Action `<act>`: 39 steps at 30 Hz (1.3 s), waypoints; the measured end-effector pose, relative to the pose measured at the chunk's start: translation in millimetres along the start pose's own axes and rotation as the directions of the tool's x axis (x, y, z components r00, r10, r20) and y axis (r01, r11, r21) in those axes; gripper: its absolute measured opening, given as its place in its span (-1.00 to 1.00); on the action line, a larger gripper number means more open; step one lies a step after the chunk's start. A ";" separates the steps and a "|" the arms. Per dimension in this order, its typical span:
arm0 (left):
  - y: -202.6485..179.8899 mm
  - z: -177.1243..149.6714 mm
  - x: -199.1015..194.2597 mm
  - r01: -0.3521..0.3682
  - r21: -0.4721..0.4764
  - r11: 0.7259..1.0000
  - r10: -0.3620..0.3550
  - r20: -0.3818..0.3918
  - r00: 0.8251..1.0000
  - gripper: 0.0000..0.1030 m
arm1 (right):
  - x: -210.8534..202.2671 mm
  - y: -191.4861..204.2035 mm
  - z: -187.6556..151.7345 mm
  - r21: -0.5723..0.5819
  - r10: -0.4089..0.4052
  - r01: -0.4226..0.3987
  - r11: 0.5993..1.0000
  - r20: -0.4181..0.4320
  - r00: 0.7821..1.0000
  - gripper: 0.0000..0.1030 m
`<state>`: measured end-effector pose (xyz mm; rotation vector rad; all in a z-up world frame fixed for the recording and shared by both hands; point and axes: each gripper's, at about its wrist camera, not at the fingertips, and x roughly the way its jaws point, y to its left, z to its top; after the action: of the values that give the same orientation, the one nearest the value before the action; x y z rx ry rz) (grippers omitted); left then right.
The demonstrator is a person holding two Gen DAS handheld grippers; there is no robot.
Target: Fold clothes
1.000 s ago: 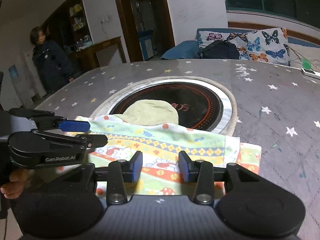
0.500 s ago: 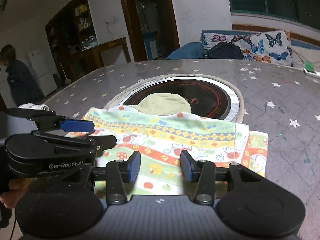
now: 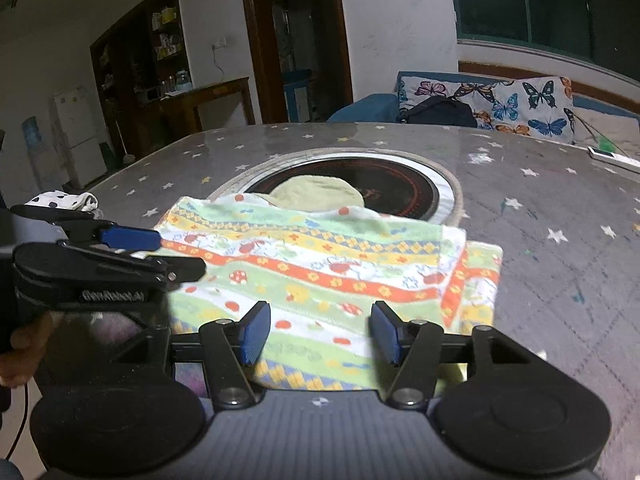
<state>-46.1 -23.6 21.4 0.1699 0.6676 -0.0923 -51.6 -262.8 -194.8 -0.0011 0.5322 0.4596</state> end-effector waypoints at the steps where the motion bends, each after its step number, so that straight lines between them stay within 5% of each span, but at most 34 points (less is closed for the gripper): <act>1: 0.8 -1.2 -1.0 -0.002 -0.002 1.000 0.002 0.002 1.000 0.23 | -1.5 -1.9 -2.3 0.004 -0.001 0.001 1.000 0.001 1.000 0.12; 15: 21.0 -14.1 -14.8 -0.031 -0.024 0.999 0.032 0.021 0.999 0.39 | -22.5 -9.3 -2.2 -0.016 -0.015 0.016 1.000 0.033 0.999 0.14; 30: 54.2 -20.4 -11.1 -0.065 -0.104 0.992 0.066 -0.003 0.998 0.50 | 19.7 -34.3 17.5 0.045 -0.028 0.028 0.999 -0.002 1.000 0.14; 39: 66.5 -22.7 -3.5 -0.020 -0.170 0.985 0.012 -0.047 0.999 0.53 | 7.5 -62.1 16.0 0.111 -0.133 0.131 0.985 0.012 0.991 0.18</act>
<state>-53.4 46.1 14.5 0.0121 0.7166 -0.0155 -11.8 -313.5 -191.8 0.0731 0.5340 0.3005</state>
